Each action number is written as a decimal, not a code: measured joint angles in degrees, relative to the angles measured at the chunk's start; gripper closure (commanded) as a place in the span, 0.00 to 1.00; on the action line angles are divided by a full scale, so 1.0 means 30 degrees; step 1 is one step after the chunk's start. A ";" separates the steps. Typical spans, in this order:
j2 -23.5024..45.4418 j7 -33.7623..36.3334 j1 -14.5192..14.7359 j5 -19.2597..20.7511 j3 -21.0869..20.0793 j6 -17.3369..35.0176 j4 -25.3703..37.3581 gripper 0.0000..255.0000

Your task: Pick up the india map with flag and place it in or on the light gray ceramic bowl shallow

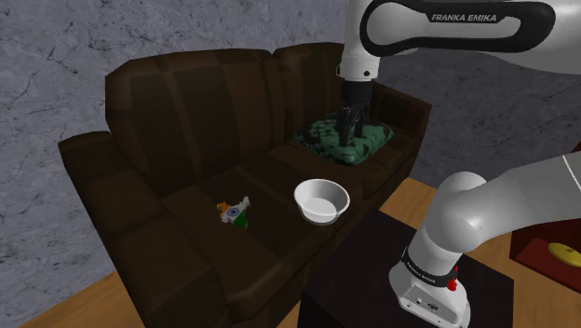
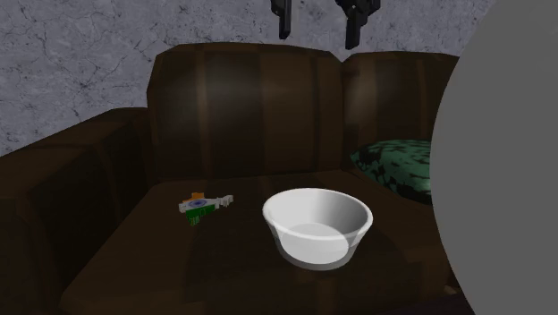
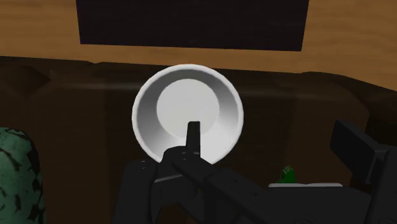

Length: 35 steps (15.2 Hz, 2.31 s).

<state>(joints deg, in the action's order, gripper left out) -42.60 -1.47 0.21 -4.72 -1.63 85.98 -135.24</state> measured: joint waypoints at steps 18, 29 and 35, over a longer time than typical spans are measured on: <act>0.7902 0.4026 0.0666 -0.1004 -0.3873 1.0182 -0.0969 0.00; 1.6089 0.8131 0.1017 0.1857 -0.5406 1.5495 0.2411 0.00; 2.0471 1.0435 0.2014 0.4093 -0.5028 1.6750 0.5599 0.00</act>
<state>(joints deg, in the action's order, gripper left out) 18.81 29.84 6.25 7.56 -16.72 136.23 -118.45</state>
